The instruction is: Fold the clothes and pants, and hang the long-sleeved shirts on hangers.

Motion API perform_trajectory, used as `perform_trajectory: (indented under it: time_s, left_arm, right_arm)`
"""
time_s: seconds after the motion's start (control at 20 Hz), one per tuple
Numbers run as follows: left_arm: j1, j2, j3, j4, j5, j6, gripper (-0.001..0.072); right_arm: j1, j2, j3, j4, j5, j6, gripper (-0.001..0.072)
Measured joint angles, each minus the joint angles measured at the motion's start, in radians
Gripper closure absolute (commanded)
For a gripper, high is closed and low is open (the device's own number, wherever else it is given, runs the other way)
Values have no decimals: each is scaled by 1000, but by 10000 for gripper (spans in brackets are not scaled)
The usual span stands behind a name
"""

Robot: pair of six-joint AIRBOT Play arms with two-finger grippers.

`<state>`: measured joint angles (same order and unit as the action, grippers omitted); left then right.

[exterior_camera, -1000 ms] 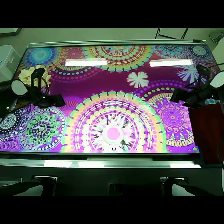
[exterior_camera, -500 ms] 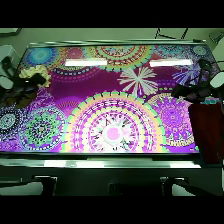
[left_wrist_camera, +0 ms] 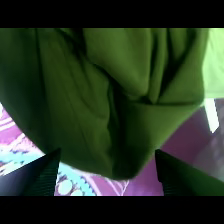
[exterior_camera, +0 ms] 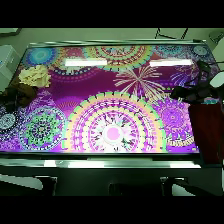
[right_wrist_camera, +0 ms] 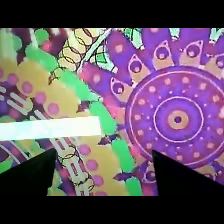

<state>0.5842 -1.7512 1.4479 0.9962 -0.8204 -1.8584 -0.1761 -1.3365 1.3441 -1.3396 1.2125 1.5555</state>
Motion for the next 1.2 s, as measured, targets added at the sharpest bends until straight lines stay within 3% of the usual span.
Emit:
perform_trajectory:
  time_s: [0.1, 0.15, 0.2, 0.25, 0.3, 0.45, 0.55, 0.75, 0.9, 1.05, 1.2]
  left_arm:
    - [-16, -31, 1, -12, 59, 10, -12]
    - [-29, -43, 2, -19, 91, 19, 62]
    - [-42, -54, 2, -23, 116, 27, 317]
    - [-55, -63, 2, -24, 136, 35, 651]
    - [-69, -70, 2, -27, 150, 41, 683]
    - [-124, -58, 2, -28, 143, 94, 684]
    - [-179, 9, 2, -29, 122, 183, 684]
    - [-356, 264, 2, -16, -1, 394, 683]
    - [-571, 459, -26, -11, -83, 466, 684]
    - [-853, 567, -103, -10, -99, 423, 684]
    - [-1155, 551, -214, -9, 69, 305, 684]
  right_arm:
    - [0, 0, 0, 13, 35, 0, 35]
    - [0, 0, 0, 22, 57, 0, 35]
    - [0, 0, 0, 34, 82, 0, 35]
    - [0, 0, 0, 45, 109, 0, 36]
    - [0, 0, 0, 54, 136, 0, 36]
    - [0, 0, 0, 70, 212, 0, 36]
    - [0, 0, 0, 76, 271, 0, 37]
    - [0, 8, 0, 80, 340, 0, 37]
    - [0, 13, 0, 83, 362, -1, 39]
    - [0, 16, 0, 94, 388, 0, 39]
    - [0, 17, 0, 130, 430, -1, 39]
